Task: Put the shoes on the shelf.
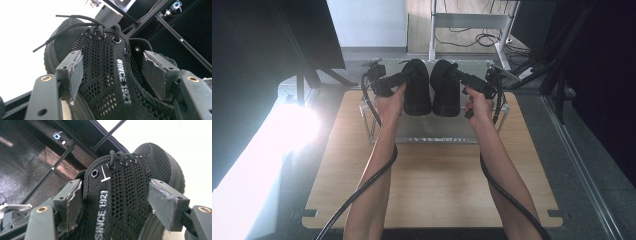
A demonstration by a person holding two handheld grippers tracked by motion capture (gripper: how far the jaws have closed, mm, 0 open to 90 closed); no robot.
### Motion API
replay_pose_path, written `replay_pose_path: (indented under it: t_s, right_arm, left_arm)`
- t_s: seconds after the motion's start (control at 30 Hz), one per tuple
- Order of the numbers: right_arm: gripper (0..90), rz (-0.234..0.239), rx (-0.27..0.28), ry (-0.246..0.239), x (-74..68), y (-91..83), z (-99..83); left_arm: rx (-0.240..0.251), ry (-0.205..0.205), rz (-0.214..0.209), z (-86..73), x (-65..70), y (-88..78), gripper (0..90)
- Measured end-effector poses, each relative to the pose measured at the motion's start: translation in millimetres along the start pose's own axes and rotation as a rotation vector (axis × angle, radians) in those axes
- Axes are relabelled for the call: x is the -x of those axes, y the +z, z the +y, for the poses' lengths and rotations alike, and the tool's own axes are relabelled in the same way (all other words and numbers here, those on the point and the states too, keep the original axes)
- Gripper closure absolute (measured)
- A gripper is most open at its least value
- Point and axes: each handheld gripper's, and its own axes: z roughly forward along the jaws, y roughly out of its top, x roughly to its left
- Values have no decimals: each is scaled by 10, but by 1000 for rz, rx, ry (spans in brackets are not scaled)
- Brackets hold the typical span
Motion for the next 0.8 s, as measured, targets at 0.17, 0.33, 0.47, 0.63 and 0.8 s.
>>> replay_pose_path:
  t_s: [0.17,0.33,0.47,0.63,0.8]
  right_arm:
    - [279,23,-7,20,79,-150,9]
    - [275,22,-13,12,125,-236,-8]
    - [255,23,-33,1,158,-318,-52]
    - [240,30,-46,-27,154,-389,-107]
    - [242,15,-50,-78,147,-460,-150]
  left_arm:
    - [9,17,-18,-25,0,-102,285]
    - [5,29,-11,-72,-31,-189,245]
    - [8,30,-4,-149,-76,-272,201]
    - [14,46,-1,-203,-91,-354,165]
    - [2,85,9,-284,-103,-453,144]
